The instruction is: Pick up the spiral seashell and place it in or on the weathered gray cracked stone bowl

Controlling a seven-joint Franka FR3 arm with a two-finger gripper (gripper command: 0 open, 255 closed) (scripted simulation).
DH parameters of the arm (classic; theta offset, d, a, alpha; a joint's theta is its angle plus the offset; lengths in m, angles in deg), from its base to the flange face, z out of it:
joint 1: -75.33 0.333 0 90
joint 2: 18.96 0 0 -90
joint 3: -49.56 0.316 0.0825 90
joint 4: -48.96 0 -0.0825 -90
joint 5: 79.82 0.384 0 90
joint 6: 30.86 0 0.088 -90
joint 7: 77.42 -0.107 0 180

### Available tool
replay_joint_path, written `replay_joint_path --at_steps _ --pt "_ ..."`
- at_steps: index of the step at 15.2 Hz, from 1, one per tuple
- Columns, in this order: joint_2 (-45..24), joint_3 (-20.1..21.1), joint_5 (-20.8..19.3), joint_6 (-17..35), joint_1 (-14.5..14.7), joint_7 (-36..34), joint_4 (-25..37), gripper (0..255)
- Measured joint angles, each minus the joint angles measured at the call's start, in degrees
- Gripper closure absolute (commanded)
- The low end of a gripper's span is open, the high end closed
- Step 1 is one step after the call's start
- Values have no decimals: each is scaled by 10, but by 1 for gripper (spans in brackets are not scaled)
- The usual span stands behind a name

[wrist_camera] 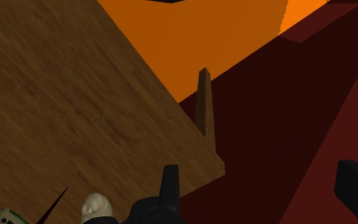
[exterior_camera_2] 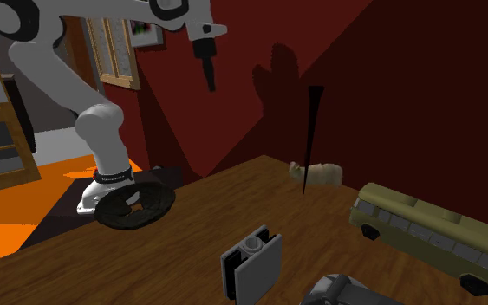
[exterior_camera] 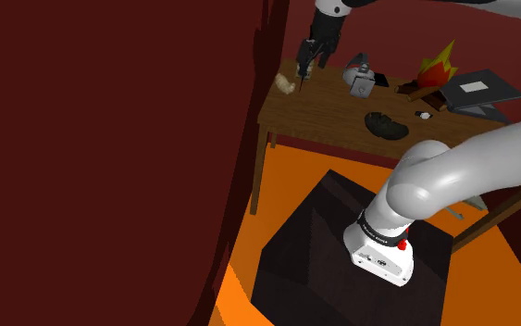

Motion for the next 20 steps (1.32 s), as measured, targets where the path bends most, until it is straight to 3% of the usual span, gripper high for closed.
replay_joint_path --at_steps 11,20 --pt "-183 -110 14 88 -17 119 103 0" --pt "-378 -185 103 108 -45 247 265 0"
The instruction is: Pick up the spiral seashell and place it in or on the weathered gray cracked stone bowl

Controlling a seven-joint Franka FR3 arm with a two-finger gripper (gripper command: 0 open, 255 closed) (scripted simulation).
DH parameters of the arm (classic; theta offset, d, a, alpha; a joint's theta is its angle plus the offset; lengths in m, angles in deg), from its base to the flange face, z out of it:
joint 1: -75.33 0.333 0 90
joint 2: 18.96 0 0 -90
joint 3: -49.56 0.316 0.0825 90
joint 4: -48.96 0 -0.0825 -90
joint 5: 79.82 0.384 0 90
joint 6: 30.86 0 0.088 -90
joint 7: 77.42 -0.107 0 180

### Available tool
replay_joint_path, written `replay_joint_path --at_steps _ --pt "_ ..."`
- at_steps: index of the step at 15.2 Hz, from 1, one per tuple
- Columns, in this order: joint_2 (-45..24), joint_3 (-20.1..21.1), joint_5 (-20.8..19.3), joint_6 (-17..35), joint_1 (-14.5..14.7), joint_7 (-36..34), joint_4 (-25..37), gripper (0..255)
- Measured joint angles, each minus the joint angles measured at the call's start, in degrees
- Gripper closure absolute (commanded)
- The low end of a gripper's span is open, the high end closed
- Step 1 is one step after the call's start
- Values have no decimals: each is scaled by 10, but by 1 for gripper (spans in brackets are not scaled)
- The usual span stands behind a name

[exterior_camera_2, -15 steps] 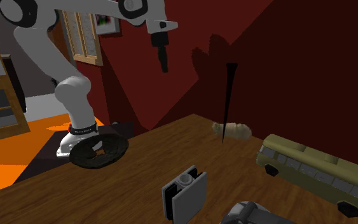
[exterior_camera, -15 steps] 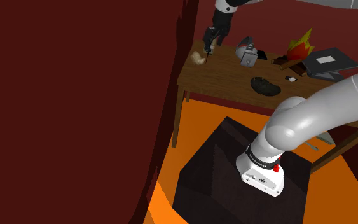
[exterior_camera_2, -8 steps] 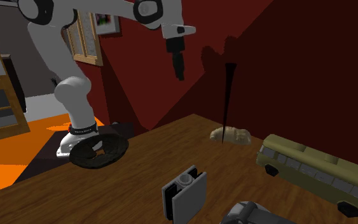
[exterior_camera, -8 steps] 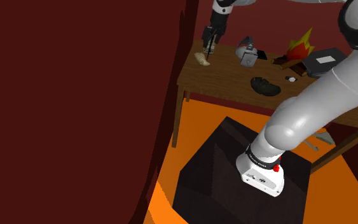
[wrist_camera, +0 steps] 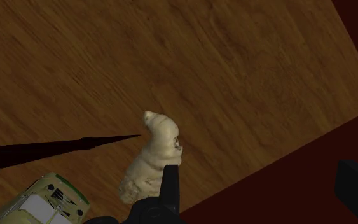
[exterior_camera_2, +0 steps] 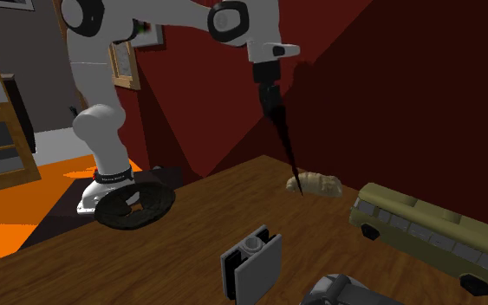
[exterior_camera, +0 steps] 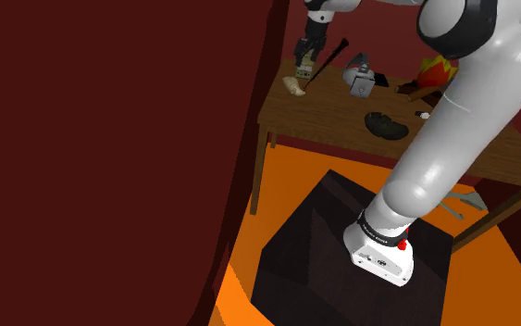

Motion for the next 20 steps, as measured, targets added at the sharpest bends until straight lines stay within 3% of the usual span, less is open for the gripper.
replay_joint_path --at_steps 6,19,20 --pt "-127 -14 72 -15 -44 67 123 0" --pt "-155 -10 88 31 -50 79 102 0" --pt "-155 -10 88 31 -50 79 102 255"
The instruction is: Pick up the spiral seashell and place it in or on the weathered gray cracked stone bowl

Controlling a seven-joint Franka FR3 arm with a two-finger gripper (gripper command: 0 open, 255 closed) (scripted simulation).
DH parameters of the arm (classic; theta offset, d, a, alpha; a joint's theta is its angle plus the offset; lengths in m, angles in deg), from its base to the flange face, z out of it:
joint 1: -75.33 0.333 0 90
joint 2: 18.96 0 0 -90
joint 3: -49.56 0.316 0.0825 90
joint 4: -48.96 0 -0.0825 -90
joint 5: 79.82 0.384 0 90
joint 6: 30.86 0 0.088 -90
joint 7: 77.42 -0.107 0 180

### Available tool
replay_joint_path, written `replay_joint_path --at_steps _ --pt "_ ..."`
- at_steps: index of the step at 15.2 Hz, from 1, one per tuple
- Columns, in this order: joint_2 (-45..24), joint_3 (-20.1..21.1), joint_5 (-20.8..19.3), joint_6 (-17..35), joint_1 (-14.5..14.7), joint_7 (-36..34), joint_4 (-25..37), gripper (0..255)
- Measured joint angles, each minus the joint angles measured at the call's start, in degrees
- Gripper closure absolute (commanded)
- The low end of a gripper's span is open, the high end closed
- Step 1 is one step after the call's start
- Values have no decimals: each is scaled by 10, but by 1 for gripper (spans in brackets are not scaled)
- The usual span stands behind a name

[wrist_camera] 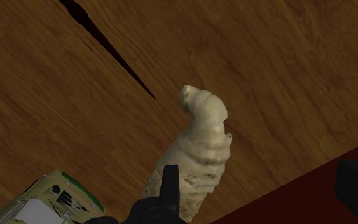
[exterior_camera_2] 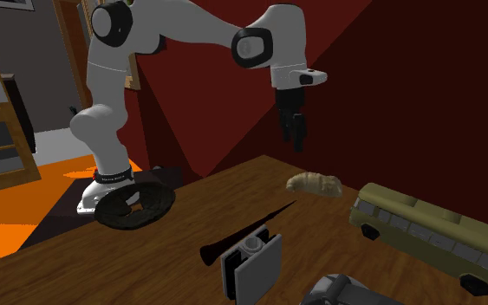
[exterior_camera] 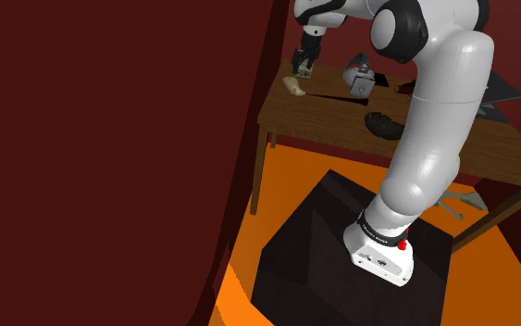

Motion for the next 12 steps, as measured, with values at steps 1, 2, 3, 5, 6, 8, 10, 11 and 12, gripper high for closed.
replay_joint_path --at_steps 1,2,3,5,6,8,10,11,12 --pt "0 0 0 0 0 0 0 255" --pt "0 0 0 0 0 0 0 255" --pt "0 0 0 0 0 0 0 255" --pt "0 0 0 0 0 0 0 255" --pt "0 0 0 0 0 0 0 255" --pt "0 0 0 0 0 0 0 255" --pt "0 0 0 0 0 0 0 0" --pt "0 0 0 0 0 0 0 0" --pt "-13 0 8 -3 -4 -11 13 0"
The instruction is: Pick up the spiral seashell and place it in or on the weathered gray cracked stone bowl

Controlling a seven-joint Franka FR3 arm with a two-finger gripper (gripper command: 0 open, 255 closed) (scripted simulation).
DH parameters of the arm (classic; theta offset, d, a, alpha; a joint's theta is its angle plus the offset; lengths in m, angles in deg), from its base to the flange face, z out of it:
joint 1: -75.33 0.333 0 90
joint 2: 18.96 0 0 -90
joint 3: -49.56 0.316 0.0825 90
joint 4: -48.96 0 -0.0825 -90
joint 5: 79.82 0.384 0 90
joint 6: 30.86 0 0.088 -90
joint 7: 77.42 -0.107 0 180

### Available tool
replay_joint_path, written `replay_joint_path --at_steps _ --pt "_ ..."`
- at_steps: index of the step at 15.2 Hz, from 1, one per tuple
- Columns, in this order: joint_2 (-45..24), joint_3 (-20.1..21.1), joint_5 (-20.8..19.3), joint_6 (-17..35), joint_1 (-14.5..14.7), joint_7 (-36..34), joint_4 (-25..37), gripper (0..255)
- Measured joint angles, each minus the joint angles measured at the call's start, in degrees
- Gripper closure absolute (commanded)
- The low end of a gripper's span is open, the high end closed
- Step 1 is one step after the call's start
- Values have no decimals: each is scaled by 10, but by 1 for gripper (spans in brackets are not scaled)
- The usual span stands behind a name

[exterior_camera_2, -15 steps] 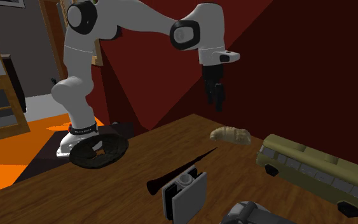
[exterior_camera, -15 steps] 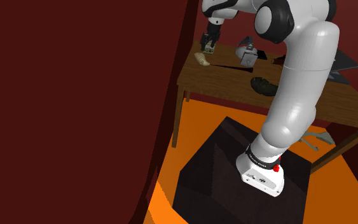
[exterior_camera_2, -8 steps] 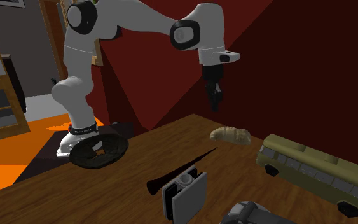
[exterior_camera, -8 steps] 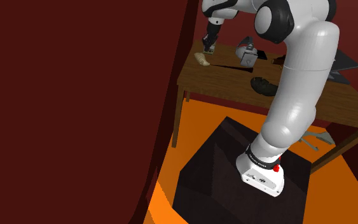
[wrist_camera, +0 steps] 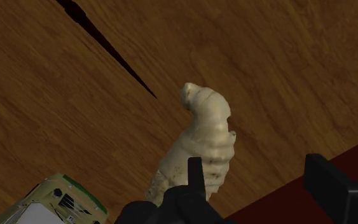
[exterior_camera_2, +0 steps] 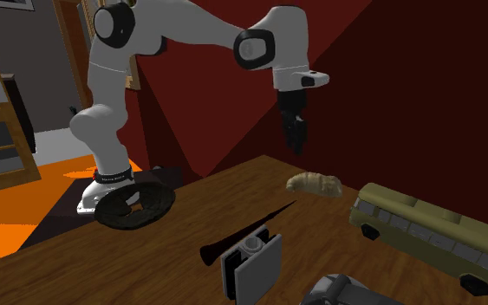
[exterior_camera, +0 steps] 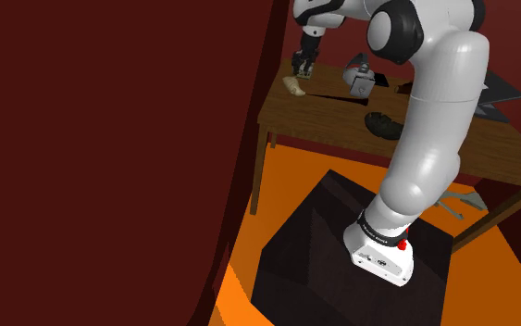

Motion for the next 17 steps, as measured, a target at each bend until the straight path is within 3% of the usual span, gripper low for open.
replay_joint_path --at_steps 7,17 --pt "-145 0 94 -32 -49 -143 137 0" --pt "-177 8 111 6 -53 -147 128 0"
